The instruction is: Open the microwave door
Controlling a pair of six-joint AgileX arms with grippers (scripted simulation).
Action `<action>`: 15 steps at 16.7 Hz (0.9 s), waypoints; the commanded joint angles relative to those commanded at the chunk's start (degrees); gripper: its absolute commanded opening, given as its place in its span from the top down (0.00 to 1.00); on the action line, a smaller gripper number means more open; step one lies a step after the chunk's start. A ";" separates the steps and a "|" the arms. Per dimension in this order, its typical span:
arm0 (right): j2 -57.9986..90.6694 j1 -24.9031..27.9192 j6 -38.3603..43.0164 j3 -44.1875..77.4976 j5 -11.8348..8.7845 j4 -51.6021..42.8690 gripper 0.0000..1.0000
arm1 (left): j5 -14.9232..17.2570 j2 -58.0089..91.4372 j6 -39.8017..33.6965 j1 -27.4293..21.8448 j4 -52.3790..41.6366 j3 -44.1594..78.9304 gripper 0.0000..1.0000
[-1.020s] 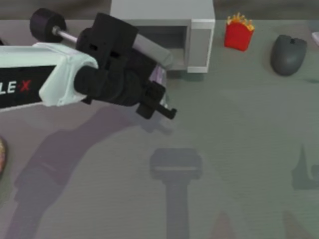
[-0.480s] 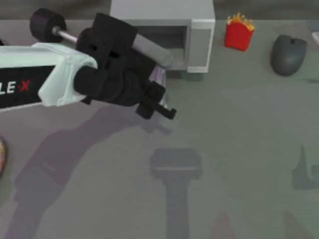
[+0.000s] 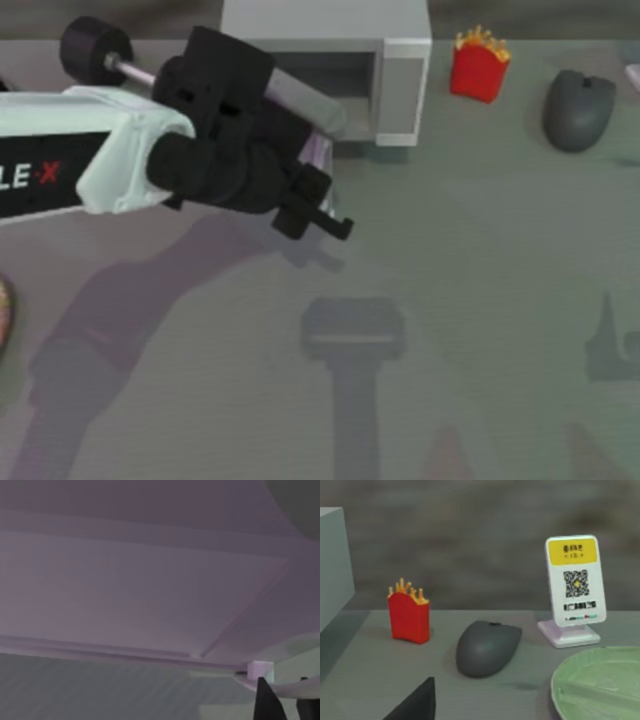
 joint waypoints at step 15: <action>0.00 0.00 0.00 0.00 0.00 0.00 0.00 | 2.76 -0.93 3.40 1.45 -0.54 -1.04 1.00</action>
